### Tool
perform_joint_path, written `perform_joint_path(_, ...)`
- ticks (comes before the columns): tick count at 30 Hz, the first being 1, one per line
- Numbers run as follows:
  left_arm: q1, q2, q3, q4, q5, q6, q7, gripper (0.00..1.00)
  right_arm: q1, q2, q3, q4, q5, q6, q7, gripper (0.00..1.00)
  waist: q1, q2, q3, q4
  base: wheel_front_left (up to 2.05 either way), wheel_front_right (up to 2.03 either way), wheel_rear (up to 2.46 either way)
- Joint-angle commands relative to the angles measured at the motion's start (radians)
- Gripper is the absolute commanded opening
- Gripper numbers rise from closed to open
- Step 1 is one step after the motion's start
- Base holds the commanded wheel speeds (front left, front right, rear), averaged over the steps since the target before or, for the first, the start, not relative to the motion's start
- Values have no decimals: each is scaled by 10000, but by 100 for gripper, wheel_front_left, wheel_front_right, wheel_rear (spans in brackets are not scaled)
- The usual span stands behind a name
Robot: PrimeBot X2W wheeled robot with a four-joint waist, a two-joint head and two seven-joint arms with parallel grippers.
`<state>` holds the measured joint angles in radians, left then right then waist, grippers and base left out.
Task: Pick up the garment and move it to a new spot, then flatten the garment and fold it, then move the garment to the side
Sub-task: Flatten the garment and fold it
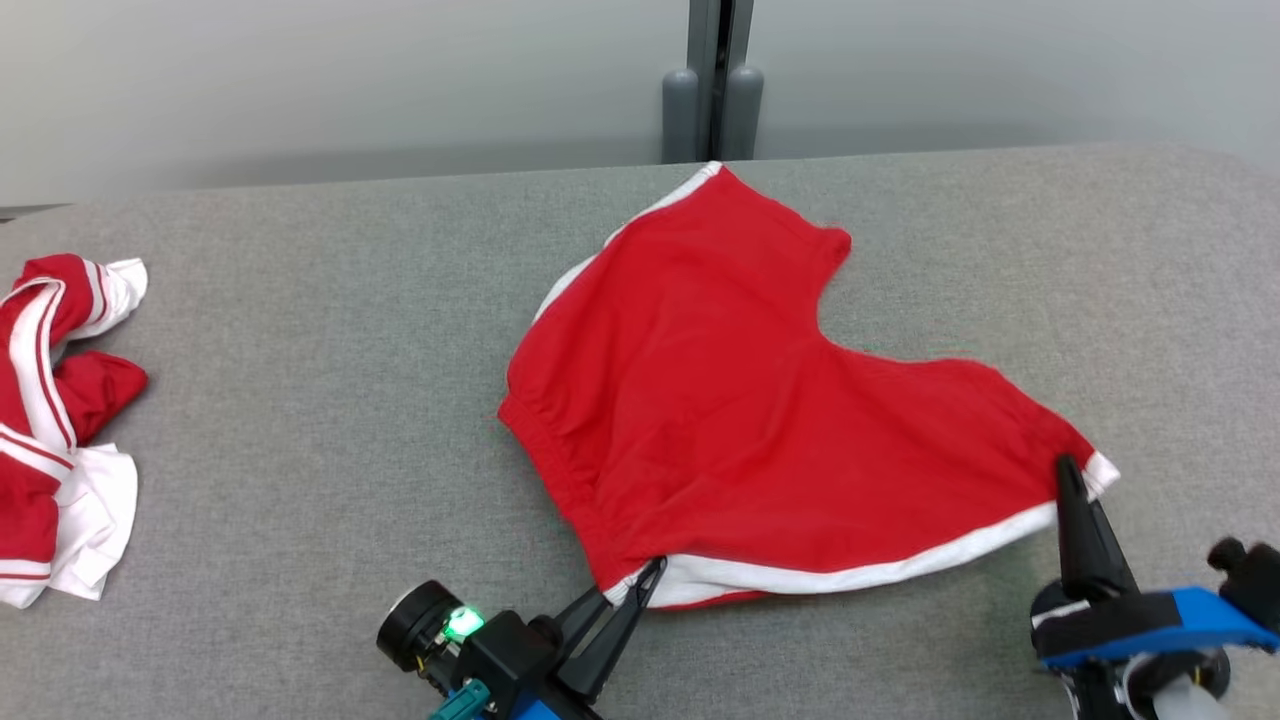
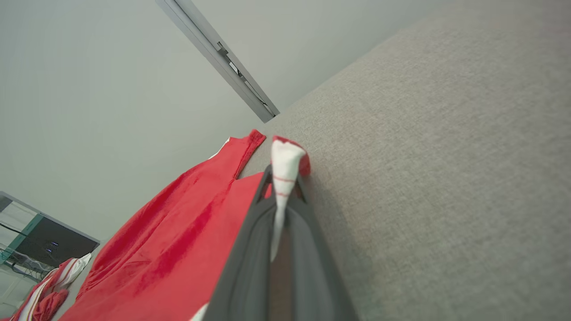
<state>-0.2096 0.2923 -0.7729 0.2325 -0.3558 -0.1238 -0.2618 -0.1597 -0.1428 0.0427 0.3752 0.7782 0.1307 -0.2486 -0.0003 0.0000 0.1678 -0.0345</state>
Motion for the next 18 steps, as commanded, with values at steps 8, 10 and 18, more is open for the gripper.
perform_joint_path(8,206,70,169,-475,143,5,-47,0,955,430,-1012,-1472,-382,1,760,0,3,0,-89,13,0,0,0)
perform_joint_path(10,108,34,246,-533,172,2,-47,0,772,540,-1162,-1741,-516,1,942,0,3,0,-26,44,0,0,0)
perform_joint_path(18,-342,-96,630,-535,225,-16,-47,0,-830,702,-1487,-1812,-1328,3,1736,0,3,0,387,194,0,0,0)
